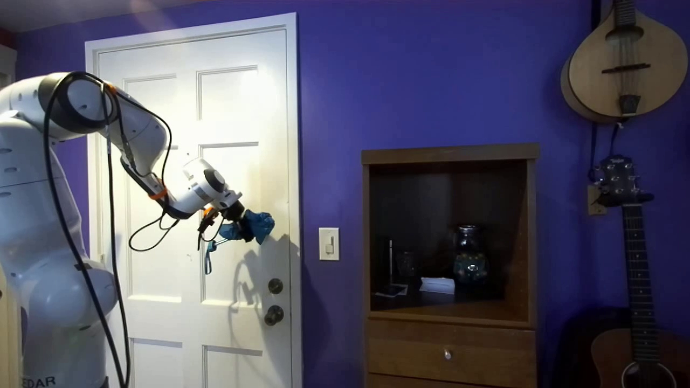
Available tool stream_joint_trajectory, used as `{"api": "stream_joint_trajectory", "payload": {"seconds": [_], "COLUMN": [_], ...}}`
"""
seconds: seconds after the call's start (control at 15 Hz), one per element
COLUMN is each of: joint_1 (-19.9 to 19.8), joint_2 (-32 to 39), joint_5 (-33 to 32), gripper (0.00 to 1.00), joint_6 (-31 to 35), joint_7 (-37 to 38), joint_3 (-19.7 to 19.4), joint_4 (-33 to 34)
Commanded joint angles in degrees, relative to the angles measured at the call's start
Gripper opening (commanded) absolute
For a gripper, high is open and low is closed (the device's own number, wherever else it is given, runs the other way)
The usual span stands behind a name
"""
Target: Hang the blue umbrella on the door
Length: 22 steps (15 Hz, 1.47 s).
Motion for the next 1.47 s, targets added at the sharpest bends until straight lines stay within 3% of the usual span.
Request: {"api": "stream_joint_trajectory", "payload": {"seconds": [0.0, 0.4, 0.73, 1.4], "joint_1": [0.74, 2.29, 1.70, -2.65], "joint_2": [0.09, -0.61, -0.06, 1.73], "joint_5": [0.64, 1.55, -0.96, -17.61], "gripper": [0.00, 0.00, 0.00, 0.00], "joint_6": [0.27, 0.17, 4.17, 7.69], "joint_7": [0.58, 6.78, 19.04, 37.73], "joint_3": [0.31, 2.97, 6.69, 12.80], "joint_4": [0.31, -0.60, -0.45, 2.99]}}
